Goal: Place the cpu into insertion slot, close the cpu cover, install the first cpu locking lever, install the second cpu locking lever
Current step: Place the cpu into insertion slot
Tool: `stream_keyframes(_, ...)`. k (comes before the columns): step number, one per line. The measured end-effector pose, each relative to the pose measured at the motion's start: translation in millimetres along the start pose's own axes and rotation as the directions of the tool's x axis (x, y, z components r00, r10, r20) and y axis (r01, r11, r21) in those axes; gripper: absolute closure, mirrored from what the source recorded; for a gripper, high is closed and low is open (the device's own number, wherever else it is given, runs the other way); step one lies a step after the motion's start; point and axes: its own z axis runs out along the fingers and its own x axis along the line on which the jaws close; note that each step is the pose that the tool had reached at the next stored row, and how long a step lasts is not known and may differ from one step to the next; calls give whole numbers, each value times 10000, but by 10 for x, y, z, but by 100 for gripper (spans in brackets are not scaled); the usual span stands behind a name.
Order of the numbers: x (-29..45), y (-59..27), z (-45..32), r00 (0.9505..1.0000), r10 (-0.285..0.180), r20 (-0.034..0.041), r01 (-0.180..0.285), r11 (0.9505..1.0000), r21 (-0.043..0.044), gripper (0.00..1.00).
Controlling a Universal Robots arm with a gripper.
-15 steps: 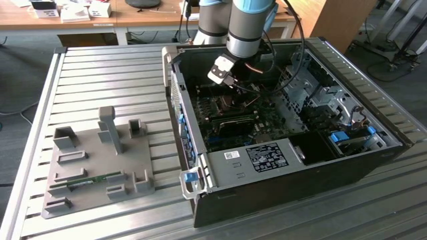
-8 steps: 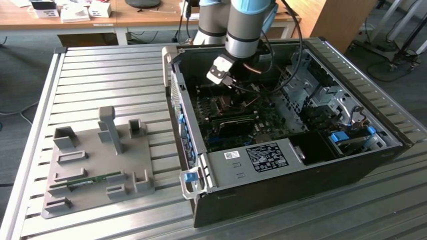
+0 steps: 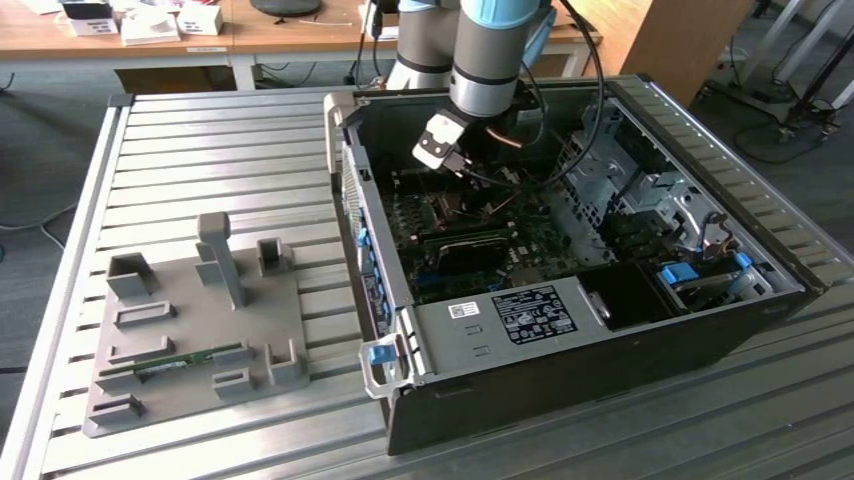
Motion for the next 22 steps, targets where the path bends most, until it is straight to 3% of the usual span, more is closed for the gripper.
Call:
stream_keyframes(4, 1, -1, 18, 10000, 5, -51, -5, 10000, -4, 46)
stream_keyframes(22, 8, -3, 75, 10000, 4, -61, -4, 10000, -1, 46)
